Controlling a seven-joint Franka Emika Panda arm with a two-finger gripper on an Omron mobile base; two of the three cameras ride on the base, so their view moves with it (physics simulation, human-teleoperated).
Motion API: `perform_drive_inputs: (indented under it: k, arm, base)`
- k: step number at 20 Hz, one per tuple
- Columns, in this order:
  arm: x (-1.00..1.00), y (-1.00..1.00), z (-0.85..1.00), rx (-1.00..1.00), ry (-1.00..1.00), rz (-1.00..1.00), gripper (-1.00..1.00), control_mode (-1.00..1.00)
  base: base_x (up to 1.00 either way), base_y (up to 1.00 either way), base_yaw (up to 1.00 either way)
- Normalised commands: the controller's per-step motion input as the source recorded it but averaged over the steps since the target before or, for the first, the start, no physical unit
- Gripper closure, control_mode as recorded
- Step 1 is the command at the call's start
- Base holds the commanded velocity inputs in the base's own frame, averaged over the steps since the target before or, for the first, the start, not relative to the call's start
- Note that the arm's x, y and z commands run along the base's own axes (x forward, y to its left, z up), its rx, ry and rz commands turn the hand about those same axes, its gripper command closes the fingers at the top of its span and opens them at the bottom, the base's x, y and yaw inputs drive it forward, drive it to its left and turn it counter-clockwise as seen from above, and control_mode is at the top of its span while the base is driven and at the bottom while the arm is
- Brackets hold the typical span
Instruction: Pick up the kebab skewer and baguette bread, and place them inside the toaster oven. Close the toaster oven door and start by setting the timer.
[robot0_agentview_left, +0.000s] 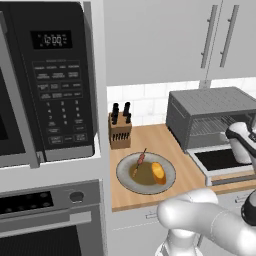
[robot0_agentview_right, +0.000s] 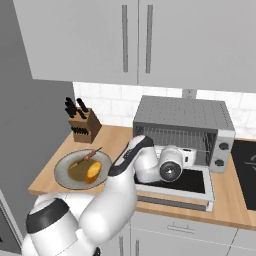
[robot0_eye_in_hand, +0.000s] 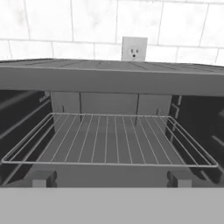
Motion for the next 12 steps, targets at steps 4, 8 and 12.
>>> perform_drive_inputs:
  k: [4, 8, 12]
  arm:
    - [0.54, 0.00, -0.03, 0.00, 0.10, 0.03, -1.00, -1.00]
    - [0.56, -0.09, -0.17, 0.00, 0.00, 0.01, -1.00, -1.00]
    - [0.31, -0.18, -0.38, 0.00, 0.00, 0.02, -1.00, -1.00]
  base:
    - [0.00, 0.00, 0.00]
    - [0.00, 0.00, 0.00]
    - [0.00, 0.00, 0.00]
